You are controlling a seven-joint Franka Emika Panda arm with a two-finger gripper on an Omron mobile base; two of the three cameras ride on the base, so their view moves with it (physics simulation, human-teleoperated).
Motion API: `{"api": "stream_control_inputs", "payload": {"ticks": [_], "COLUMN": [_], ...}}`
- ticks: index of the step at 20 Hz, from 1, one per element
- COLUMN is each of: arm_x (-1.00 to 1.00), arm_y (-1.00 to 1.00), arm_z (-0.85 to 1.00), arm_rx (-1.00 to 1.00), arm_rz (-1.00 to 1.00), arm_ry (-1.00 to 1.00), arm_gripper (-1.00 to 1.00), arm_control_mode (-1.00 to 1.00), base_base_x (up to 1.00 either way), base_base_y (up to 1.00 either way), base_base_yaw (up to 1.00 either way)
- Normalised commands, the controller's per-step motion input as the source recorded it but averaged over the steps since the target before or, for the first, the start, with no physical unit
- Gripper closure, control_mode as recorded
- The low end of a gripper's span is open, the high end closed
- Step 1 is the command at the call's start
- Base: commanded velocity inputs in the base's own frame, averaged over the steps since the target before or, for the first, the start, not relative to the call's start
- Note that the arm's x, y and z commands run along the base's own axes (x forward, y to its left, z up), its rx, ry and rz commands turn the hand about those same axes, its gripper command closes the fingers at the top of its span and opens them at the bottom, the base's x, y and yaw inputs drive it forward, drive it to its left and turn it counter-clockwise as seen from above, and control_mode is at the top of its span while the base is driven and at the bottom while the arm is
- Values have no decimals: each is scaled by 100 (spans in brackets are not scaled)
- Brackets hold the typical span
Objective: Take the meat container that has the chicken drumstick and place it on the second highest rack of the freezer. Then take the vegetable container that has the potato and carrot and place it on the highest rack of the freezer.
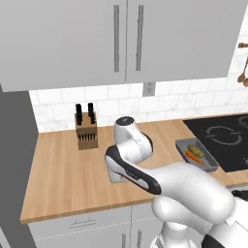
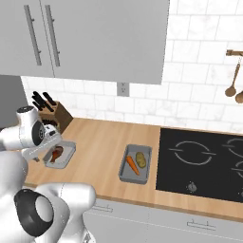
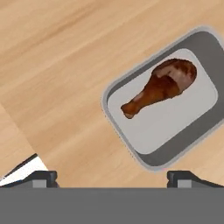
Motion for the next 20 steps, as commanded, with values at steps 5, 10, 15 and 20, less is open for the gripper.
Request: {"api": "stream_control_inputs", "payload": {"ticks": [5,10,15,20], "arm_x": [26,17,19,1], "arm_y": [3,4,1,0], "arm_z": [-38,-41,-36,-43], "arm_rx": [-1,-12,-7,-1], "arm_rz": [16,0,0,0], "arm_ry": [20,4,0,-2], "arm_gripper": [-100,-100,-100,-100], "arm_control_mode": [-100,-100,-100,-100], "base_base_x": [0,0,0,0], "base_base_y": [0,0,0,0], "base_base_yaw": [0,0,0,0]}}
